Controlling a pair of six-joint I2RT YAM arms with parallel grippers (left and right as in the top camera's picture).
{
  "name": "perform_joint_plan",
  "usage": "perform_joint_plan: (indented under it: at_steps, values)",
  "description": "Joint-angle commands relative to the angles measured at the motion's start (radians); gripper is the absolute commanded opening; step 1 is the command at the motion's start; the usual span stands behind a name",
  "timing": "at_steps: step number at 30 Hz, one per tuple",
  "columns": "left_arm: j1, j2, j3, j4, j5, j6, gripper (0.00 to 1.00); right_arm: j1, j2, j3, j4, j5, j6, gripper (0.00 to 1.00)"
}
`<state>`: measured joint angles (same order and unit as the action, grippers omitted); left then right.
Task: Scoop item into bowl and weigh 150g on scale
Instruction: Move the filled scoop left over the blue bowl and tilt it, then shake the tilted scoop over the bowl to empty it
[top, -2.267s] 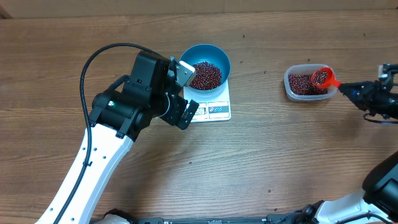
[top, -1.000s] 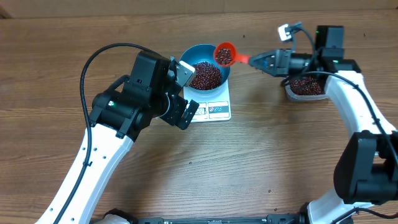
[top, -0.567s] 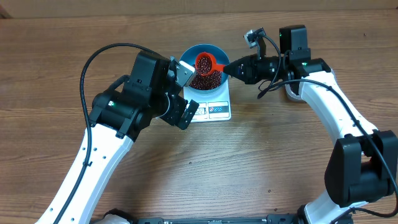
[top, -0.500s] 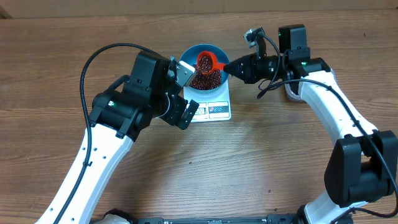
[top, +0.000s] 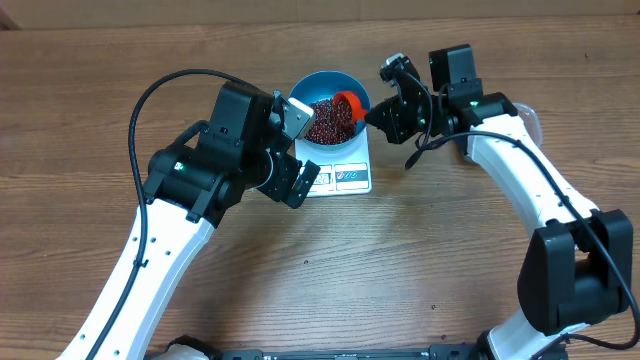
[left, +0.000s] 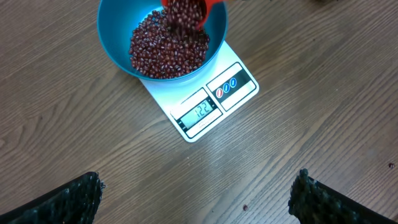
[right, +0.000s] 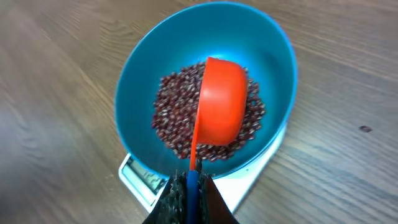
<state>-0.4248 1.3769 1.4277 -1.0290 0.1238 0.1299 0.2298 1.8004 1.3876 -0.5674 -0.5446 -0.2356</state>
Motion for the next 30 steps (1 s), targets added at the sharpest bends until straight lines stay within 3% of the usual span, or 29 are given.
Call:
perform_joint_plan:
  at_steps: [1, 3, 5, 9, 11, 14, 18, 21, 24, 30]
  values:
    - [-0.001, 0.003, 0.007, 0.001, 0.0, -0.01, 1.0, 0.009, -0.037, 0.035, -0.016, -0.008, -0.079, 0.04]
    - [-0.001, 0.003, 0.007, 0.001, 0.0, -0.01, 1.0, 0.013, -0.048, 0.035, -0.019, 0.028, -0.092, 0.04]
    - [-0.001, 0.003, 0.007, 0.001, 0.0, -0.01, 1.0, 0.013, -0.06, 0.035, 0.007, 0.077, -0.001, 0.04]
    - [-0.001, 0.003, 0.007, 0.001, 0.0, -0.01, 1.0, 0.024, -0.081, 0.035, -0.014, 0.01, -0.121, 0.04]
    - [-0.001, 0.003, 0.007, 0.001, 0.0, -0.01, 1.0, 0.026, -0.087, 0.035, 0.021, 0.082, -0.02, 0.04]
    - [-0.001, 0.003, 0.007, 0.001, 0.0, -0.01, 1.0, 0.039, -0.089, 0.035, -0.014, 0.021, -0.14, 0.04]
    - [-0.001, 0.003, 0.007, 0.001, 0.0, -0.01, 1.0, 0.051, -0.089, 0.035, -0.003, 0.14, -0.064, 0.04]
    - [-0.001, 0.003, 0.007, 0.001, 0.0, -0.01, 1.0, 0.062, -0.093, 0.035, -0.041, 0.085, -0.169, 0.04]
    - [-0.001, 0.003, 0.007, 0.001, 0.0, -0.01, 1.0, 0.068, -0.093, 0.035, -0.016, 0.156, -0.077, 0.04]
    - [-0.001, 0.003, 0.007, 0.001, 0.0, -0.01, 1.0, 0.07, -0.095, 0.035, -0.005, 0.144, -0.079, 0.04]
